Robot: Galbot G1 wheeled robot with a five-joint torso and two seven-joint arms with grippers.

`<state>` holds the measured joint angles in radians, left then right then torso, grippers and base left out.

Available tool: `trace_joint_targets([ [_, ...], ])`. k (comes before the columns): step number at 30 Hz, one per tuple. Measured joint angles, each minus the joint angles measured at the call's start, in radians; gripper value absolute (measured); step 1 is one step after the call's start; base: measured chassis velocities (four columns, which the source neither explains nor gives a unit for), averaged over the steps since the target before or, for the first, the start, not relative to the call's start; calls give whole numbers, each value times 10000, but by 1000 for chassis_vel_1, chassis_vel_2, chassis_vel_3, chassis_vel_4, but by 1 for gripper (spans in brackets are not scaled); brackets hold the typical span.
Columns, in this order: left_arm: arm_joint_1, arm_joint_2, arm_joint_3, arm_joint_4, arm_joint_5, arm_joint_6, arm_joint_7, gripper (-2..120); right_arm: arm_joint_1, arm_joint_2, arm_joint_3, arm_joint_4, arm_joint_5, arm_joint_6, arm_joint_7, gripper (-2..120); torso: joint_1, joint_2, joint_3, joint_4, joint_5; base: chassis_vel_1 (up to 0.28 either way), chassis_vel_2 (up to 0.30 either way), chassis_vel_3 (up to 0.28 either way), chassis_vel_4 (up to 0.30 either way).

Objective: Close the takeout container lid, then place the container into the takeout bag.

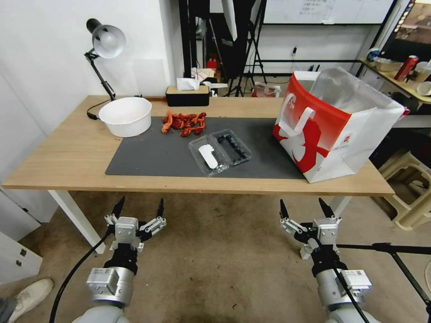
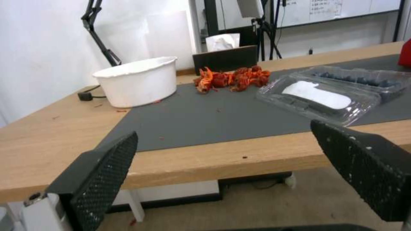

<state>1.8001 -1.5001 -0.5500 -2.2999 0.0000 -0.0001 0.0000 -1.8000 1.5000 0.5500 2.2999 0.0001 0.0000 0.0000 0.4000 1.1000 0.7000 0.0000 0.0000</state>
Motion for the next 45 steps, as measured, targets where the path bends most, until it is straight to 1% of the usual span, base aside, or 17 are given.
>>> trace_joint_targets([
  [11,0,0,0,0,0,0,0,100,0,0,0,0,0,0,0,100,0,0,0,0,0,0,0,0,0],
  [15,-19,29,16,-1,-100,32,-50,100,-392,195,199,485,-112,-538,-449,100,1,-1,1,6,6,0,0,0,0],
  [17,-162,225,159,-83,-693,311,-380,100,-1024,505,551,1260,-290,-1344,-1198,100,1,1,-1,-10,-14,0,0,0,0],
  [18,-162,225,159,-83,-693,311,-380,100,-1024,505,551,1260,-290,-1344,-1198,100,1,1,-1,-10,-14,0,0,0,0],
  [19,-226,303,218,-134,-946,430,-529,100,-1061,528,576,1290,-268,-1407,-1318,100,1,1,-2,-6,-2,0,0,0,0],
  [20,-360,480,332,-225,-1483,682,-837,100,-1051,553,625,1309,-197,-1438,-1466,100,1,0,-2,0,2,0,0,0,0],
  [21,-458,609,434,-290,-1888,874,-1065,100,-1002,558,655,1320,-173,-1435,-1499,100,2,1,-2,1,-4,0,0,0,0],
  [24,-533,710,504,-344,-2194,1018,-1243,100,-947,557,682,1320,-158,-1432,-1516,100,3,-1,-1,1,1,0,0,0,0],
  [25,-662,890,640,-435,-2747,1281,-1556,100,-855,538,745,1320,-122,-1414,-1552,100,3,0,-1,1,1,0,0,0,0],
  [27,-741,996,718,-492,-3087,1438,-1751,100,-806,520,802,1320,-78,-1392,-1589,100,2,0,-1,1,-2,0,0,0,0],
  [28,-862,1161,834,-582,-3595,1683,-2039,100,-763,494,848,1320,4,-1357,-1647,100,2,0,-1,0,1,0,0,0,0],
  [29,-950,1261,906,-580,-3821,1726,-2150,100,-731,470,875,1315,87,-1334,-1687,100,1,0,-1,3,0,0,0,0,0],
  [32,-1117,1420,977,-378,-3937,1624,-2193,100,-688,432,883,1286,188,-1308,-1734,100,1,0,-2,-5,1,0,0,0,0],
  [34,-1233,1526,986,-72,-3863,1363,-2139,100,-430,228,861,1021,762,-1170,-1946,100,2,-1,1,0,0,0,0,0,0],
  [40,-1173,1536,881,-35,-3710,1159,-1969,100,272,-365,788,449,1830,-1046,-2301,100,1,-1,0,0,1,0,0,0,0],
  [43,-1088,1509,837,-81,-3634,1060,-1893,100,1329,-1264,622,-261,3021,-1057,-2417,100,1,-2,0,2,3,0,0,0,0],
  [45,-1070,1496,832,-90,-3614,1040,-1889,100,1551,-1441,578,-413,3227,-1058,-2416,100,1,-1,1,1,3,0,0,0,0],
])
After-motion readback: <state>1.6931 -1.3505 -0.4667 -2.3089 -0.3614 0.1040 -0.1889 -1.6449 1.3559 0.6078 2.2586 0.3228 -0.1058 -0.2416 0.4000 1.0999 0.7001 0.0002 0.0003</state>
